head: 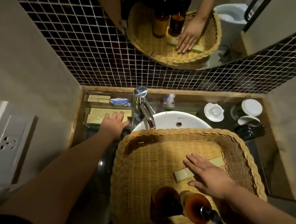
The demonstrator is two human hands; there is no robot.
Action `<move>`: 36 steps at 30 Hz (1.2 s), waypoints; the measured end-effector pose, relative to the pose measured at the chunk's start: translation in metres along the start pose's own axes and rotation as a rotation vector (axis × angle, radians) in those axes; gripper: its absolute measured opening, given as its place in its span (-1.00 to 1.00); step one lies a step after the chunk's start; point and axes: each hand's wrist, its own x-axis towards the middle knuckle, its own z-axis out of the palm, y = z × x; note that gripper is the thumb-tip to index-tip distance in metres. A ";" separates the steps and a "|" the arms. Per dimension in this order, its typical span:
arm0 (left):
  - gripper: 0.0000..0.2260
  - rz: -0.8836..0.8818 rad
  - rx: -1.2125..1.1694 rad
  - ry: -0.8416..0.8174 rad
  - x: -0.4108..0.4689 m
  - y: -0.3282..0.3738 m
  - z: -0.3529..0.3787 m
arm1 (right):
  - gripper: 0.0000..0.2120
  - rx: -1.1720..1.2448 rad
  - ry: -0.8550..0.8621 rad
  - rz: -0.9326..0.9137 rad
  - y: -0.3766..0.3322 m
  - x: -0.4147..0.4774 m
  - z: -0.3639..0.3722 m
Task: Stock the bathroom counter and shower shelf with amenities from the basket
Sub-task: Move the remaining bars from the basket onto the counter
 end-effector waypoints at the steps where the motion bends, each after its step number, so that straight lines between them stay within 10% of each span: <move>1: -0.33 -0.005 -0.014 0.019 -0.003 -0.002 0.001 | -0.27 -0.008 -0.008 0.005 0.000 0.001 0.000; 9: -0.49 -0.203 -0.369 0.280 -0.045 0.007 -0.029 | -0.36 -0.027 0.050 0.046 0.003 -0.009 -0.004; 15: -0.78 0.281 -0.198 0.730 -0.071 0.033 -0.071 | -0.26 -0.097 0.083 0.236 0.024 -0.023 0.000; 22: -0.66 0.586 -0.226 0.277 -0.061 0.123 -0.087 | -0.30 -0.148 0.079 0.168 0.014 0.003 -0.012; 36: -0.46 0.310 -0.365 0.111 -0.067 0.138 0.005 | -0.37 -0.078 0.212 -0.061 -0.012 0.041 0.002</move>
